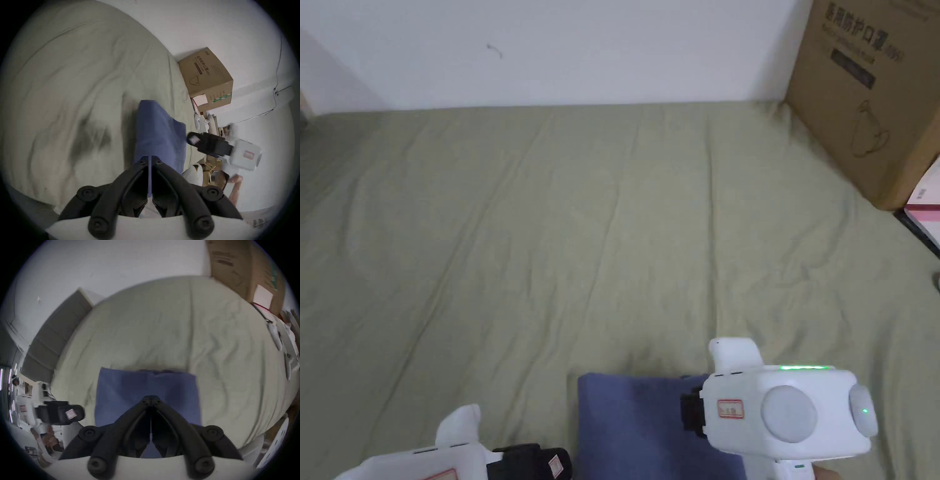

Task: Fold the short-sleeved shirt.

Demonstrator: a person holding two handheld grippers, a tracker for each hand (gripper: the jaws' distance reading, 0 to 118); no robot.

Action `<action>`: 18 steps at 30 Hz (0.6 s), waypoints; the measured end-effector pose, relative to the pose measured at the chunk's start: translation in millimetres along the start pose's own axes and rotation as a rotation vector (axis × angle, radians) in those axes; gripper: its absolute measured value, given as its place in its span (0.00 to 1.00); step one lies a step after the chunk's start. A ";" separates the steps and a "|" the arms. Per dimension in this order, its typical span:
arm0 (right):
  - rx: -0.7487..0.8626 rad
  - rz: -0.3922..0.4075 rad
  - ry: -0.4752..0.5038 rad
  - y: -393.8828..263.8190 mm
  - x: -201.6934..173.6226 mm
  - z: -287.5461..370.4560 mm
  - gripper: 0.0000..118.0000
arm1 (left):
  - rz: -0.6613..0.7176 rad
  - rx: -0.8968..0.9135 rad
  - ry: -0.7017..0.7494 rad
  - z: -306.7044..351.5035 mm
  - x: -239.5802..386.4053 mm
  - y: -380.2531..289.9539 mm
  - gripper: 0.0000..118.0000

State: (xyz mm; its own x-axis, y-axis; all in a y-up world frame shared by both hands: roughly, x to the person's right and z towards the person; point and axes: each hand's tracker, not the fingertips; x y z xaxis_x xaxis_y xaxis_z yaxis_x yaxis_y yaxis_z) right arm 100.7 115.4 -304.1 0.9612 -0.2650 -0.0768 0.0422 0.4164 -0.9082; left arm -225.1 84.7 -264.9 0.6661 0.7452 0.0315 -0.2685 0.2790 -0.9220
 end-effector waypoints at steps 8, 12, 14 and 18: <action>-0.060 0.026 -0.037 -2.1 3.8 -35.1 0.00 | 0.006 0.024 -0.081 -8.5 -14.3 -2.7 0.38; -0.054 -0.029 0.007 -4.5 13.6 -33.9 0.00 | 0.027 -0.059 -0.097 -34.7 -9.8 7.3 0.91; -0.052 -0.035 0.012 -6.3 14.8 -33.4 0.00 | 0.020 -0.017 -0.127 -40.7 -11.3 5.7 0.99; -0.052 -0.027 0.016 -6.0 14.5 -32.5 0.00 | 0.110 -0.086 -0.170 -67.1 -18.8 16.4 0.99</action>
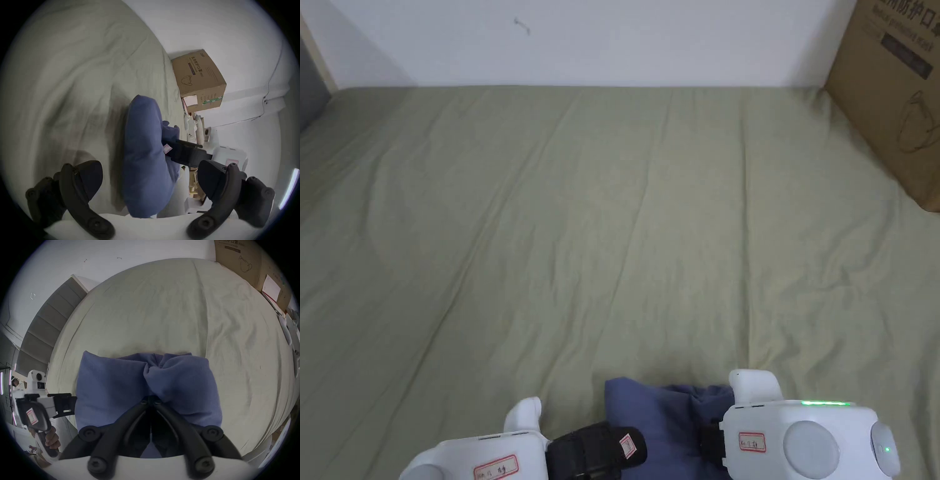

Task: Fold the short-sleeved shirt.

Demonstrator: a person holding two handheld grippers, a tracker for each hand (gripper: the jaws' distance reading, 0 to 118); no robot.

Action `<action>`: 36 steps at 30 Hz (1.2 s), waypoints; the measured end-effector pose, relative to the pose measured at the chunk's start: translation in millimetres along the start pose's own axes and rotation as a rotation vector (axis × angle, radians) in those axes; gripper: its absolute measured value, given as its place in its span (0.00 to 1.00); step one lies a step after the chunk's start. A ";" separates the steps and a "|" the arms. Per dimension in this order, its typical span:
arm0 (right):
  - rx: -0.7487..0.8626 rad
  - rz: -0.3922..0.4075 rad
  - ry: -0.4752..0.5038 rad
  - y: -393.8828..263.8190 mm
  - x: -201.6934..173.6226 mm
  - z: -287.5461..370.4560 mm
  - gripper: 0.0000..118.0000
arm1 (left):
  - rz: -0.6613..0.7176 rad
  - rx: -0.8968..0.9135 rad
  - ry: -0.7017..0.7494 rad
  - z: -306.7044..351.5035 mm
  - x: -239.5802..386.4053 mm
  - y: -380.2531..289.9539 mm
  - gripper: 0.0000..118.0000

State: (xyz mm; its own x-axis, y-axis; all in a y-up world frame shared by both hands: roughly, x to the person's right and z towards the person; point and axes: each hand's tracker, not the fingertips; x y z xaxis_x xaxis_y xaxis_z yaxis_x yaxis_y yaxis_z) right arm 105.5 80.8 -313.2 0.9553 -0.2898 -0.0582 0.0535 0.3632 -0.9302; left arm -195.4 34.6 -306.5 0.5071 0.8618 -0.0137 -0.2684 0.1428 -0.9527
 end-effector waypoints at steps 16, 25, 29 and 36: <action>0.003 -0.052 0.031 0.0 8.9 6.0 0.00 | 0.064 -0.151 -0.074 -63.1 -5.2 24.9 0.23; 0.078 -0.050 0.012 5.4 -3.0 36.0 0.00 | -0.052 -0.115 0.019 -7.3 -6.9 42.9 0.23; 0.101 -0.041 -0.013 9.4 -10.7 41.1 0.00 | -0.164 -0.083 0.161 53.6 -7.5 70.5 0.23; 0.109 -0.003 -0.056 14.9 -26.6 40.9 0.00 | -0.240 -0.051 0.599 187.0 -41.9 129.5 0.23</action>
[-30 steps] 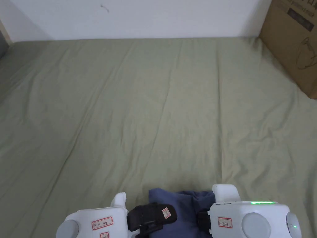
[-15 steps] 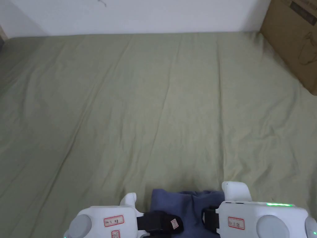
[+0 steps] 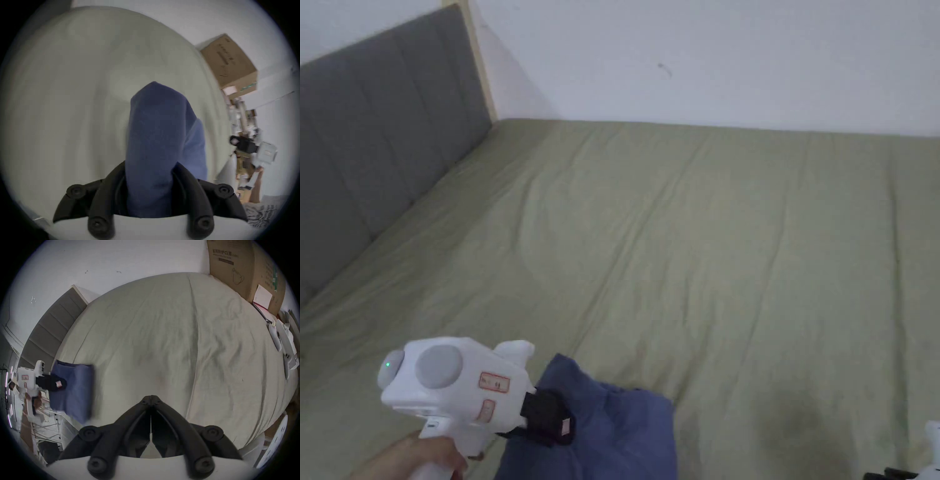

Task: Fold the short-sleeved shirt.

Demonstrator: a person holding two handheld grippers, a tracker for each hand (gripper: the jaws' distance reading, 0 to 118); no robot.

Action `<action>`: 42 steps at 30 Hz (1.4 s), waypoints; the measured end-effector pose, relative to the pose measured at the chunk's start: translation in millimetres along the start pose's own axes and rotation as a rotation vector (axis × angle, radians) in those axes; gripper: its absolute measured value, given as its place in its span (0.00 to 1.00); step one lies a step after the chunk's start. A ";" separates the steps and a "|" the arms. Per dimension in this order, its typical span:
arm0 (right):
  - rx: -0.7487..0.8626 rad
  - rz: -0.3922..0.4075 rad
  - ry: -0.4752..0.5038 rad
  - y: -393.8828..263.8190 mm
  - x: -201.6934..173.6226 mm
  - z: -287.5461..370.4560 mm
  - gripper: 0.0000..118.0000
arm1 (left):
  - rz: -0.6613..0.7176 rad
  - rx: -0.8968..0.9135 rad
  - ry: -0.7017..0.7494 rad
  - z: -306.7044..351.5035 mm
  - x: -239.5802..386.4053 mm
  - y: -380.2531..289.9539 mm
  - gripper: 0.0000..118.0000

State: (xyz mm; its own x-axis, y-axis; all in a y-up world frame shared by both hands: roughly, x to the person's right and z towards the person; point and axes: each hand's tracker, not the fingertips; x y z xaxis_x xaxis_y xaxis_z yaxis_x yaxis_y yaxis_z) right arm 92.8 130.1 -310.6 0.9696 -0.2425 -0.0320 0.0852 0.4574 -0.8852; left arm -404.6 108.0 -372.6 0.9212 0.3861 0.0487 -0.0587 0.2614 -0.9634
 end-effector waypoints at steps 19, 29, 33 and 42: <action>-0.139 0.120 0.009 -7.5 -60.1 -41.8 0.00 | -0.254 -0.111 1.077 49.1 -167.4 31.9 0.86; -0.134 0.100 0.011 -18.1 -42.5 -32.2 0.00 | 0.080 0.242 0.712 100.0 -87.6 3.9 0.02; -0.098 0.062 0.029 -21.6 -27.3 -18.1 0.00 | 0.035 0.338 0.529 92.6 -10.9 -25.9 0.00; 0.069 0.057 0.017 -11.1 2.2 28.9 0.00 | -0.163 0.476 0.454 60.4 169.3 -69.5 0.00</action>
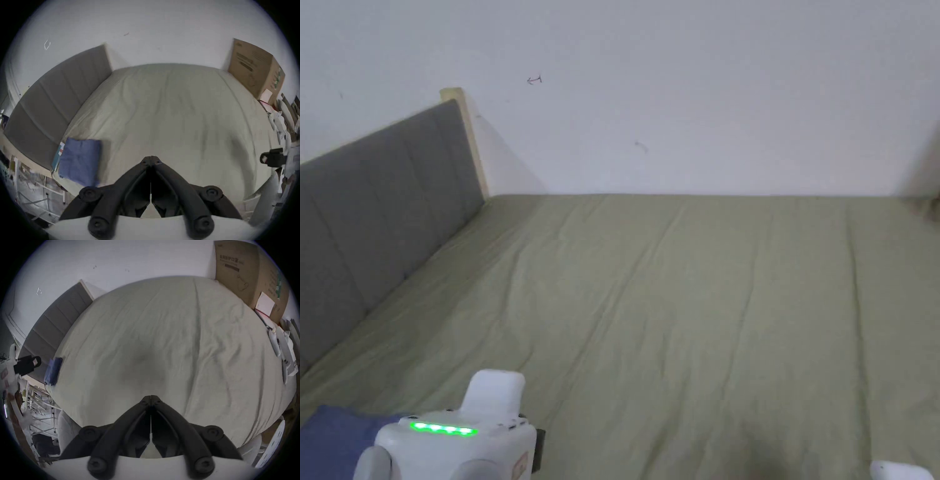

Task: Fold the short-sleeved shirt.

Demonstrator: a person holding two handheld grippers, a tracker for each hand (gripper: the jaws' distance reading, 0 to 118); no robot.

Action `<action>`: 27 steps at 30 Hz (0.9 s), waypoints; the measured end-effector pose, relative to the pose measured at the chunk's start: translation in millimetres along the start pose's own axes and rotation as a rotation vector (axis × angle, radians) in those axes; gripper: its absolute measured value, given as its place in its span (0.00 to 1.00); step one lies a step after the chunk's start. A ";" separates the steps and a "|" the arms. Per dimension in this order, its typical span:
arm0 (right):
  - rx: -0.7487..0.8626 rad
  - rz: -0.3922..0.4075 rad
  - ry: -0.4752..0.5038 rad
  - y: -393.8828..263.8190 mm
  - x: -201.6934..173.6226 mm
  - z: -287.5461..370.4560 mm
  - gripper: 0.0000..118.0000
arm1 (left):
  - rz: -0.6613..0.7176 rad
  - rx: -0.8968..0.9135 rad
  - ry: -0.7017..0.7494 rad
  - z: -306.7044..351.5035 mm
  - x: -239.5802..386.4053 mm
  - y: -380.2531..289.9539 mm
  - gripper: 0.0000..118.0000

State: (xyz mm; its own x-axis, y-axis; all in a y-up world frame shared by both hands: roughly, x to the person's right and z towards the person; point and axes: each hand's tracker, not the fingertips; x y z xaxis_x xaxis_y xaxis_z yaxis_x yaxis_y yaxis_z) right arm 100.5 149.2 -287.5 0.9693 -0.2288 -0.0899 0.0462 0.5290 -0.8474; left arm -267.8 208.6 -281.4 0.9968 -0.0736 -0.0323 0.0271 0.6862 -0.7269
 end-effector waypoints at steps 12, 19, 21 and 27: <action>0.456 0.132 -0.155 51.1 -20.9 94.9 0.00 | -0.061 0.323 0.024 75.0 116.8 34.2 0.00; 0.650 0.182 -0.207 67.1 -40.7 148.7 0.00 | 0.020 0.447 0.011 106.7 118.4 49.8 0.00; 0.701 0.201 -0.248 68.2 -47.5 158.2 0.00 | 0.014 0.498 0.038 115.5 121.1 52.1 0.00; 0.826 0.165 -0.243 65.4 -52.3 179.6 0.00 | 0.042 0.562 0.008 132.4 125.8 56.9 0.00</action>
State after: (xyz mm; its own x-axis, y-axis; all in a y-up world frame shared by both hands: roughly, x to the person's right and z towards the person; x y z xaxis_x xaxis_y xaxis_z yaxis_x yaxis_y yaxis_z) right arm 96.2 342.5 -244.2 0.9993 0.0332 0.0158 -0.0299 0.9841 -0.1752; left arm -130.8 334.2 -236.0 0.9973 -0.0412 -0.0600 0.0251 0.9685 -0.2478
